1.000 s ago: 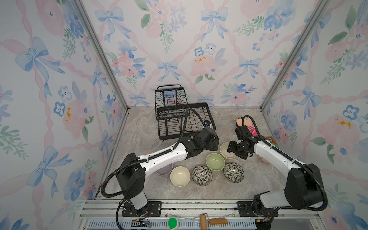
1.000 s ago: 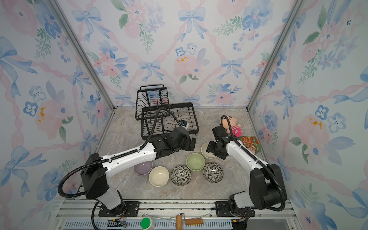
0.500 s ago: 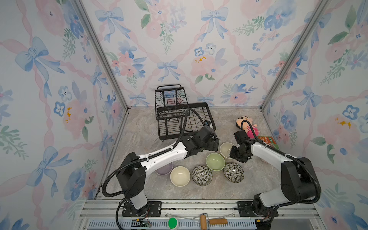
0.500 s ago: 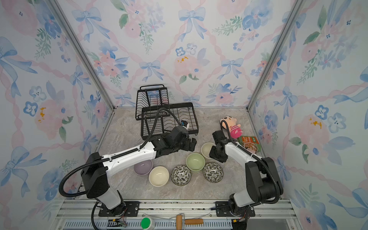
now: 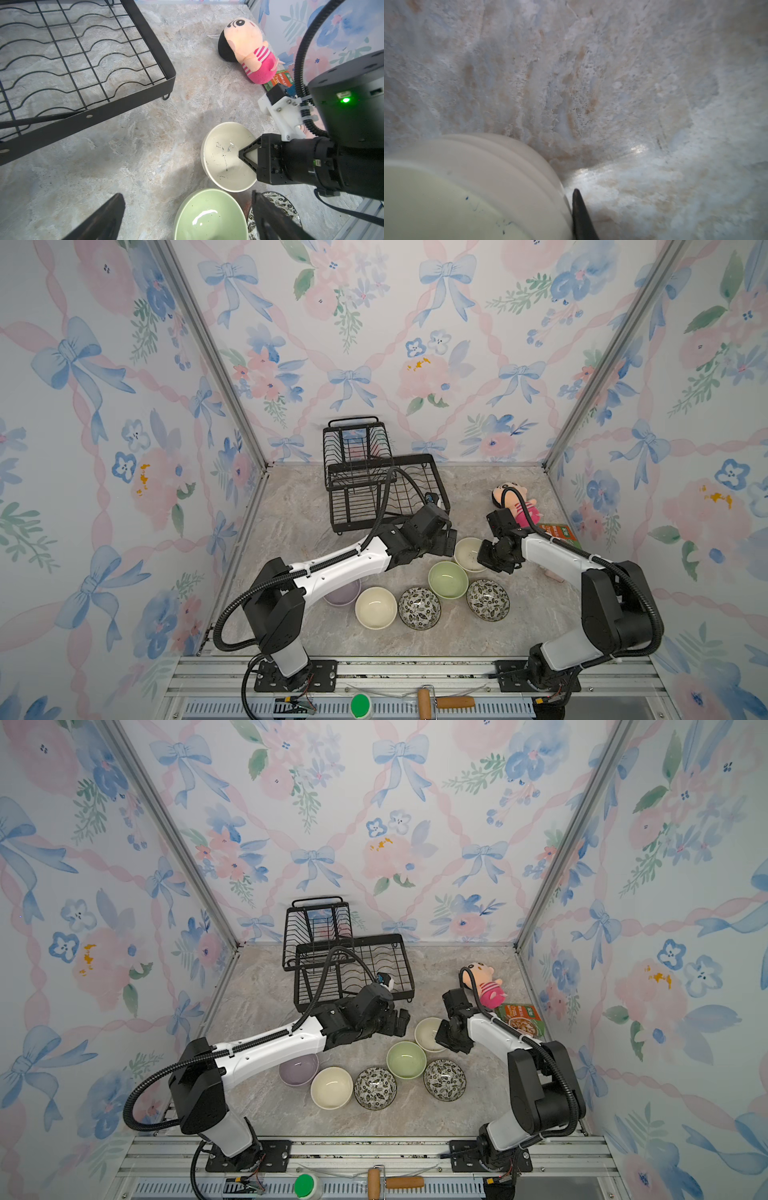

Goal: Load bowls into a dish rack
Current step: Pick up the bowl from the middle-right of the table.

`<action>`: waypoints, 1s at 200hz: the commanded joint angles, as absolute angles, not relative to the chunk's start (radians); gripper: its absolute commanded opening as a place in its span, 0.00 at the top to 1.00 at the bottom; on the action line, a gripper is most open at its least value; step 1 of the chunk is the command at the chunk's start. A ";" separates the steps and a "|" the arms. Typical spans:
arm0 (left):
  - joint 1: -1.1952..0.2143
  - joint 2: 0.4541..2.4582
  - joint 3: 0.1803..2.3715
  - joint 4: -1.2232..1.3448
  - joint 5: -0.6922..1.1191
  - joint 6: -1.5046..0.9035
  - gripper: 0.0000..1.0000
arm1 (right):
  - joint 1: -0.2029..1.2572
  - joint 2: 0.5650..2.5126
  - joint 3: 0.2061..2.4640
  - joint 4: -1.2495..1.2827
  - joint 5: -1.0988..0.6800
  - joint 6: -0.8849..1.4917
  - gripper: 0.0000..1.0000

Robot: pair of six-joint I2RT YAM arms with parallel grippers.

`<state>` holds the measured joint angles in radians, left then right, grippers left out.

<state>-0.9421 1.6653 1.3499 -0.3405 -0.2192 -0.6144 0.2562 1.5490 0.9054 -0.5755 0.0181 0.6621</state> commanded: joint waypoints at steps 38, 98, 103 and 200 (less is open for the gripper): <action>-0.909 1.625 1.400 -0.354 -0.223 -0.600 0.02 | 0.264 1.445 1.047 -0.672 0.122 0.631 1.00; -0.895 1.704 1.524 -0.353 -0.152 -0.633 0.03 | 0.343 1.379 1.177 -0.671 0.204 0.665 1.00; -0.896 1.711 1.530 -0.354 -0.151 -0.639 0.03 | 0.353 1.375 1.184 -0.664 0.203 0.678 1.00; -0.848 1.788 1.595 -0.341 -0.039 -0.804 0.42 | 0.486 1.320 1.231 -0.577 0.284 0.863 1.00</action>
